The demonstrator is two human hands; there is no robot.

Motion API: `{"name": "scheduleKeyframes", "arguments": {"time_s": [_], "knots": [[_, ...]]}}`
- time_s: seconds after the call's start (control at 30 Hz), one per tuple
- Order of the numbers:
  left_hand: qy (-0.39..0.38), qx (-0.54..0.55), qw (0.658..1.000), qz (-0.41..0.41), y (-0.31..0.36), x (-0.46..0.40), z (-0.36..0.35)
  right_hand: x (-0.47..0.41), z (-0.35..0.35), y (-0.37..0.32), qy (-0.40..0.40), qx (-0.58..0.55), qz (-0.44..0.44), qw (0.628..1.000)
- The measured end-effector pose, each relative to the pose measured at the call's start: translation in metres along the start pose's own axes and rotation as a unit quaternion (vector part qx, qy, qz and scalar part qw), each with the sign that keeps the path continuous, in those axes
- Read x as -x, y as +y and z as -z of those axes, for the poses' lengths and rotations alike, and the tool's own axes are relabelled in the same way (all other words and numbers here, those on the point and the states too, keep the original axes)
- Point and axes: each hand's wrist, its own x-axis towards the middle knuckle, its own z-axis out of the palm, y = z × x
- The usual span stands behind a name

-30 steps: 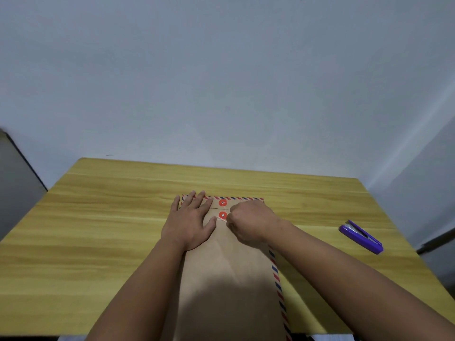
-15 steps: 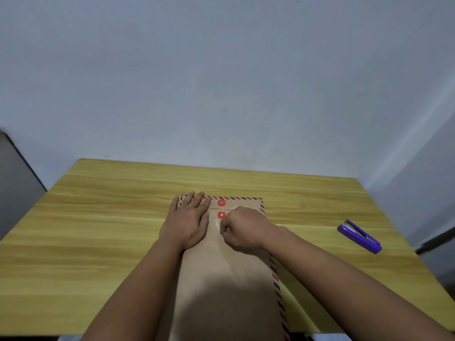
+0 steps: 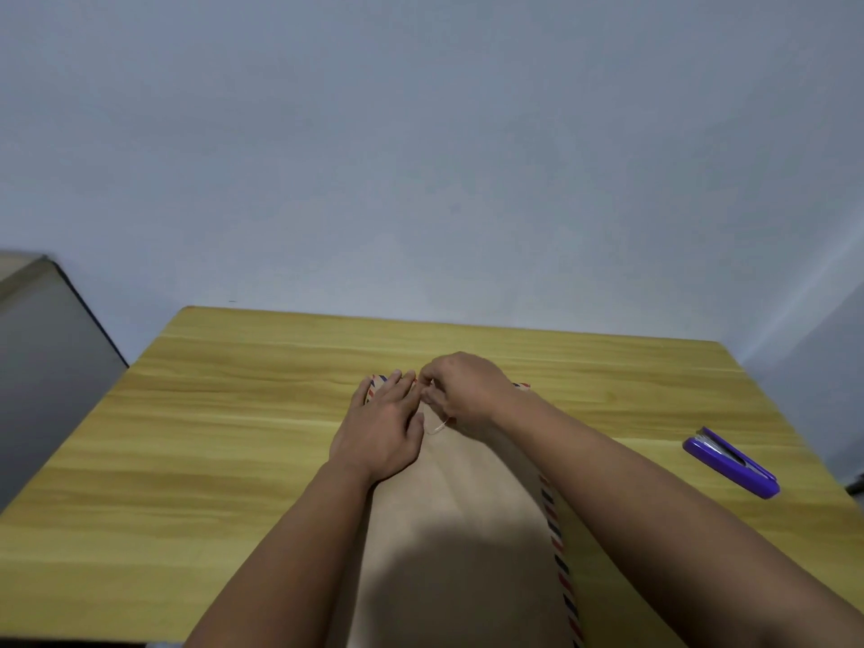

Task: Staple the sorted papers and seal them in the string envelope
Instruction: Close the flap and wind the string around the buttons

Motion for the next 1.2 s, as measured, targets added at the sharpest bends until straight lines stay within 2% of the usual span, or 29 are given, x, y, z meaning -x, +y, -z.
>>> {"name": "scheduleKeyframes", "arguments": {"time_s": [0.27,0.5,0.67,0.9,1.1,1.2], "knots": [[0.012,-0.004,1.0,0.004,0.002,0.0,0.0,-0.016,0.003,0.023,0.014,0.051,-0.035,0.998],[0.011,-0.005,1.0,0.009,0.004,0.0,0.003,-0.019,0.002,0.034,0.024,0.099,-0.031,0.994],[0.009,-0.008,1.0,0.011,0.005,0.0,0.003,-0.01,-0.005,0.041,0.041,0.092,-0.059,0.993],[0.005,-0.004,1.0,0.015,0.006,0.0,0.003,0.011,-0.004,0.057,0.054,0.109,-0.045,0.992],[0.008,-0.005,1.0,0.017,0.005,0.001,0.003,0.007,0.002,0.046,0.117,0.106,0.023,0.987],[0.011,-0.002,1.0,0.016,0.005,0.001,0.003,-0.001,0.001,0.037,0.11,0.111,0.029,0.987]]}}
